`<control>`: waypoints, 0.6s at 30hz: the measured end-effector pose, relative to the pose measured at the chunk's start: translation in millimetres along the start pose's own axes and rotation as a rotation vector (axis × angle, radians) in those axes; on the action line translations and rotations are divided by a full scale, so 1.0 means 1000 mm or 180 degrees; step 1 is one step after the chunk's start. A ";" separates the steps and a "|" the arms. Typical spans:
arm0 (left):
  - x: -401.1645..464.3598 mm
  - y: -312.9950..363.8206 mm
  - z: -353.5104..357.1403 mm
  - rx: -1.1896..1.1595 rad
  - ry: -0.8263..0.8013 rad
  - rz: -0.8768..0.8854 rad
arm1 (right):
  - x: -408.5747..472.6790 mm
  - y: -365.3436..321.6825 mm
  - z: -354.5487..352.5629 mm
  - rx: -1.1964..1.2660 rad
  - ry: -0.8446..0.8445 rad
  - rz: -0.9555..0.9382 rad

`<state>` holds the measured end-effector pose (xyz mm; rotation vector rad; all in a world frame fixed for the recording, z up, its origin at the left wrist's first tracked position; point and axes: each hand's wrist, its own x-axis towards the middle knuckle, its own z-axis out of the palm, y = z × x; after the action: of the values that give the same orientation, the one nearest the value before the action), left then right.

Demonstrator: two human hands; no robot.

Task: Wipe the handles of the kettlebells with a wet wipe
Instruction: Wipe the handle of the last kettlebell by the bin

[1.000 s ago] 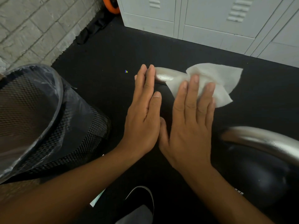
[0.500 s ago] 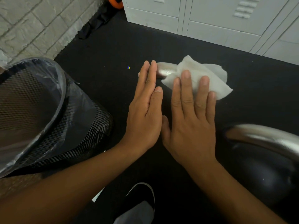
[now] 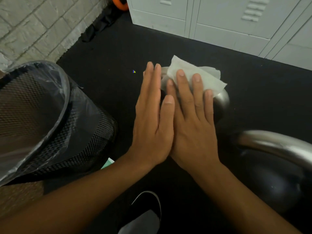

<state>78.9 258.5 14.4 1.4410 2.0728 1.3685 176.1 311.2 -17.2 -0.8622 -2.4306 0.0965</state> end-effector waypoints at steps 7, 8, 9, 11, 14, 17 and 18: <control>-0.006 -0.010 0.003 -0.0124 -0.0860 0.1091 | -0.007 0.011 -0.011 0.1751 0.0245 0.0135; -0.003 -0.013 0.004 0.0027 -0.0939 0.1094 | -0.007 0.012 -0.011 0.1846 0.0349 0.0143; -0.001 -0.018 0.004 0.0289 -0.0974 0.1129 | -0.008 0.013 -0.009 0.1851 0.0449 0.0139; 0.001 -0.029 0.006 0.0960 -0.0928 0.1204 | -0.009 0.015 -0.008 0.1689 0.0560 0.0192; -0.002 -0.041 0.005 0.1534 -0.0652 0.1045 | -0.011 0.016 -0.009 0.1399 0.0465 0.0410; -0.005 -0.054 0.003 0.1519 -0.0534 0.0711 | -0.012 0.016 -0.012 0.1308 0.0297 0.0492; -0.005 -0.057 0.002 0.1481 -0.0531 0.0611 | -0.012 0.015 -0.013 0.1275 0.0268 0.0506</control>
<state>48.9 252.3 -34.1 1.9043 2.2836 0.8111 198.8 314.4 -15.7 -0.8503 -2.1545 0.5731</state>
